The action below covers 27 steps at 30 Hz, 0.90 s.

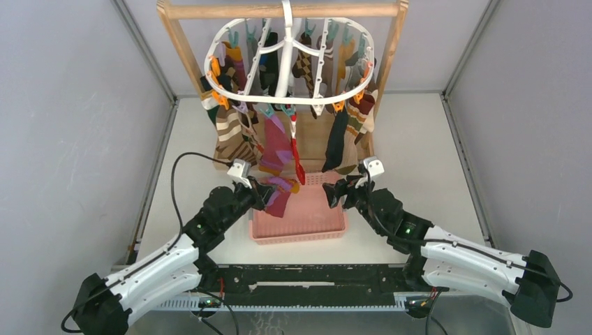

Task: Remove the socks clipped to the hanger
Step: Place the sock in the bin.

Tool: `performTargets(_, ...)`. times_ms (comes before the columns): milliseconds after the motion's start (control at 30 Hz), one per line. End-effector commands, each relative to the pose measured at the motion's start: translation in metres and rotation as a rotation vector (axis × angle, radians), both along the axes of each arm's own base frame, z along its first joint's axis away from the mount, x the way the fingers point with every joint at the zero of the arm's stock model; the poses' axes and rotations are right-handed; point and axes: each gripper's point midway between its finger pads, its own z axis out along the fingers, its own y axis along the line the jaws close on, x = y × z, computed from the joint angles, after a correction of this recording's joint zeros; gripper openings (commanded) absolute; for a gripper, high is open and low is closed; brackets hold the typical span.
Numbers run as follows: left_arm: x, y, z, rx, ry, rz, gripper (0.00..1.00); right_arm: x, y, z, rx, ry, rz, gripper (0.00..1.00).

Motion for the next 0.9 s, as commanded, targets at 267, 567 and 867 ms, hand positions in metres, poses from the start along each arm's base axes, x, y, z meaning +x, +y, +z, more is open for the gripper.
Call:
performTargets(267,0.014,-0.007,-0.054,0.002,0.079,0.043,0.12,-0.010,0.001,-0.025,0.050,0.024,0.003,0.86)
performTargets(567,0.006,-0.002,-0.085,0.052,0.116,0.070,0.72,-0.018,0.004,-0.044,0.043,0.042,0.033,0.87)
performTargets(867,-0.022,0.000,-0.062,0.034,0.049,0.087,1.00,-0.039,0.012,-0.054,0.034,0.046,0.103,0.87)
